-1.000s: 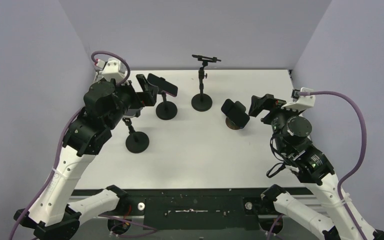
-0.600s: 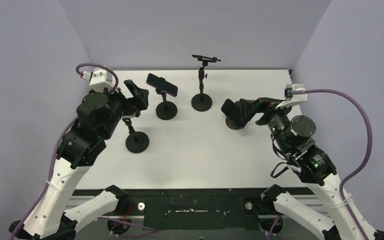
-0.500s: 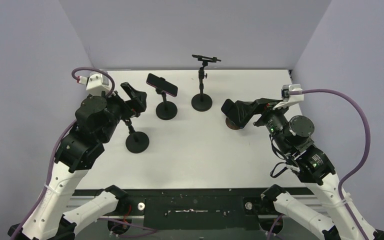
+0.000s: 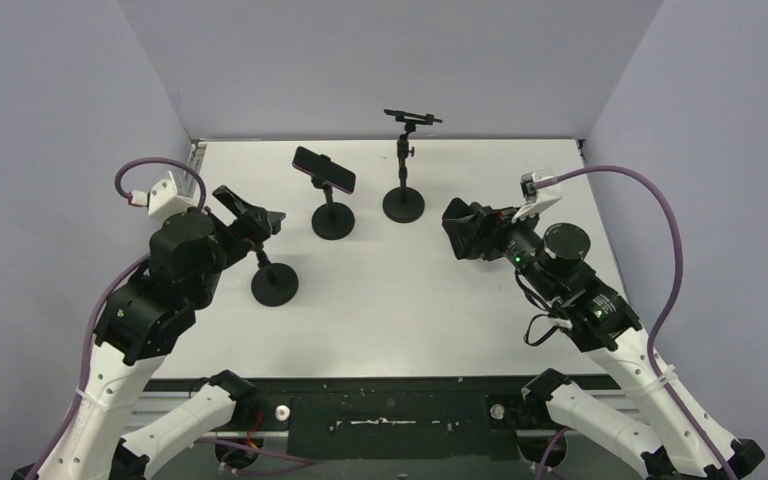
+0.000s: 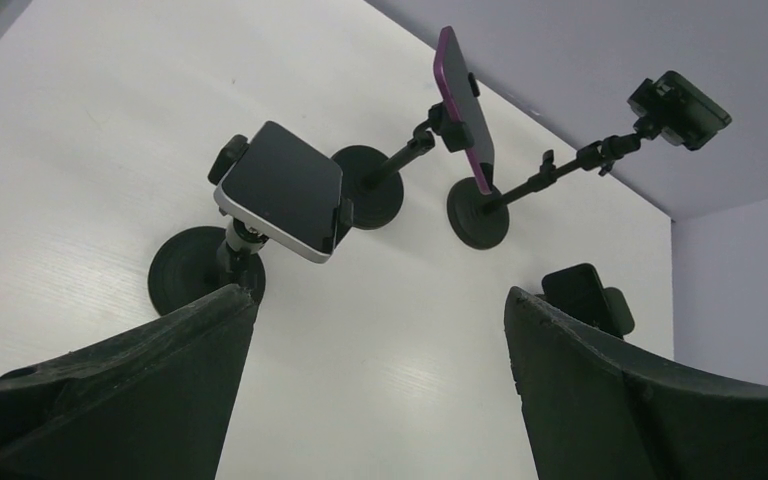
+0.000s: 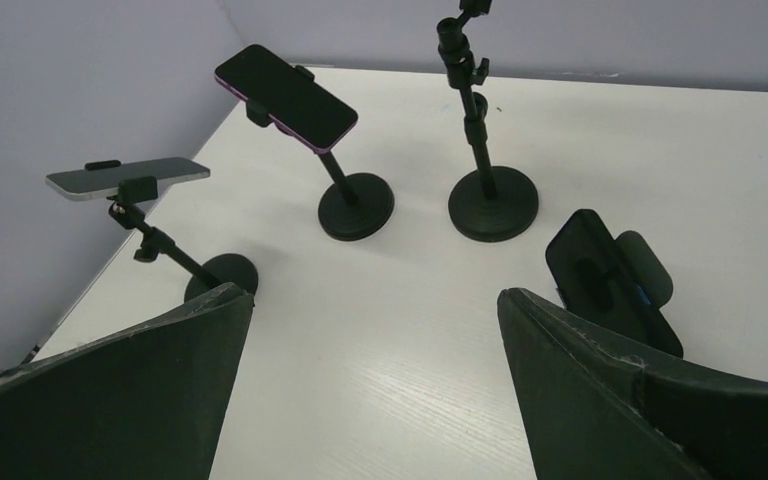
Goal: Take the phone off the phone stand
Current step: Pick up the phone stand with the phone at the center of the board.
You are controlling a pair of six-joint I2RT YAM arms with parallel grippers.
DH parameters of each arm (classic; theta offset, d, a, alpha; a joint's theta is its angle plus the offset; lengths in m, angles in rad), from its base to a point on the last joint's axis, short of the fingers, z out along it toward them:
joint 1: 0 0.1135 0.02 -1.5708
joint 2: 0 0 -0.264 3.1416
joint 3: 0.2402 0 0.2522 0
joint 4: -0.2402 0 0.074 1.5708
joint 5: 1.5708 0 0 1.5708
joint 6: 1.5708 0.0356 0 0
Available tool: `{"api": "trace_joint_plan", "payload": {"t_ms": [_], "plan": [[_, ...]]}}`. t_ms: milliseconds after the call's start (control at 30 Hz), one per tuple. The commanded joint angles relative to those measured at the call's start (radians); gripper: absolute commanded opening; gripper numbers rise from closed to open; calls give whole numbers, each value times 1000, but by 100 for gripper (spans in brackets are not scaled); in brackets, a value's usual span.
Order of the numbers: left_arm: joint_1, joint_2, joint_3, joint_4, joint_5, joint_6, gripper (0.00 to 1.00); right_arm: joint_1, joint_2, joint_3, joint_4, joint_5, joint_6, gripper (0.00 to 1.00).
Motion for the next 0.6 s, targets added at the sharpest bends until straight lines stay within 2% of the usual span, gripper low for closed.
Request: {"api": "trace_joint_plan", "payload": {"t_ms": [0, 200, 367, 567], "plan": [[-1, 2, -10, -24, -25, -25, 93, -3, 27, 5, 46, -76, 16, 100], [-1, -10, -48, -21, -55, -61, 93, 2, 69, -1, 45, -122, 20, 100], [-1, 63, -19, -150, -169, -253, 90, 10, 94, -5, 63, -126, 38, 100], [19, 109, -33, -176, -131, -421, 83, 14, 100, 3, 73, -126, 47, 100]]}}
